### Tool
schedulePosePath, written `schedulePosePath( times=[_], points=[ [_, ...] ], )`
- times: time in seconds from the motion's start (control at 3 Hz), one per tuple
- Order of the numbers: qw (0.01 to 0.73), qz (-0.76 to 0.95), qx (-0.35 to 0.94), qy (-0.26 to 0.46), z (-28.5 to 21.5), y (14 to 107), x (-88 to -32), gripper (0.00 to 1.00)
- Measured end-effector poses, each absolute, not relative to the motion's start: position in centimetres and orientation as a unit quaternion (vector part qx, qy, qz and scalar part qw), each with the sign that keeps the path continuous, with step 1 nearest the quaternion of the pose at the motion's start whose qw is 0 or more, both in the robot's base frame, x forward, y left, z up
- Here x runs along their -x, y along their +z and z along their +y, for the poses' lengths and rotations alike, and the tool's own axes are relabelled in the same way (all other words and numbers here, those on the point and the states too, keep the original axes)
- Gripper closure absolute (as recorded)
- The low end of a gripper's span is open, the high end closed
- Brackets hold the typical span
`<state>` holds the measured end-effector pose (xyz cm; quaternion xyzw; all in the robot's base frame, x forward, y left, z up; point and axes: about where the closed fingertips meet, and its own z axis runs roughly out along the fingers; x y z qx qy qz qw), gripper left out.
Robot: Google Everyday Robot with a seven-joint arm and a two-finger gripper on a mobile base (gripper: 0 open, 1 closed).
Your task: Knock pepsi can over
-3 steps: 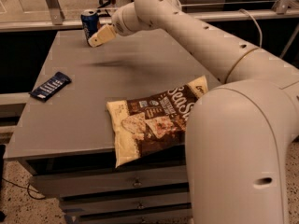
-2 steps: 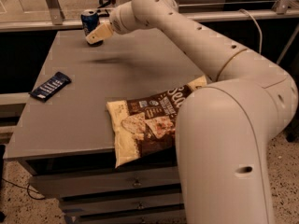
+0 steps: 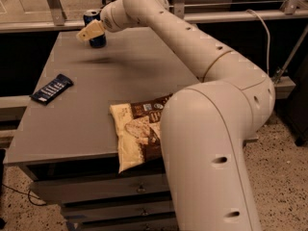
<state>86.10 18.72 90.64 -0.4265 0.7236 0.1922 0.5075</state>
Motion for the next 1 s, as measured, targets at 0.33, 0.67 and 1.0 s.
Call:
schedulePosePath(
  times=[0.33,0.67,1.0],
  points=[
    [0.503,0.717,0.438,0.204,21.3,90.9,-86.2,0.00],
    [0.498,0.715,0.444,0.209,22.9,90.7,-86.3,0.18],
    [0.494,0.719,0.443,0.207,23.0,90.3,-86.5,0.40]
  ],
)
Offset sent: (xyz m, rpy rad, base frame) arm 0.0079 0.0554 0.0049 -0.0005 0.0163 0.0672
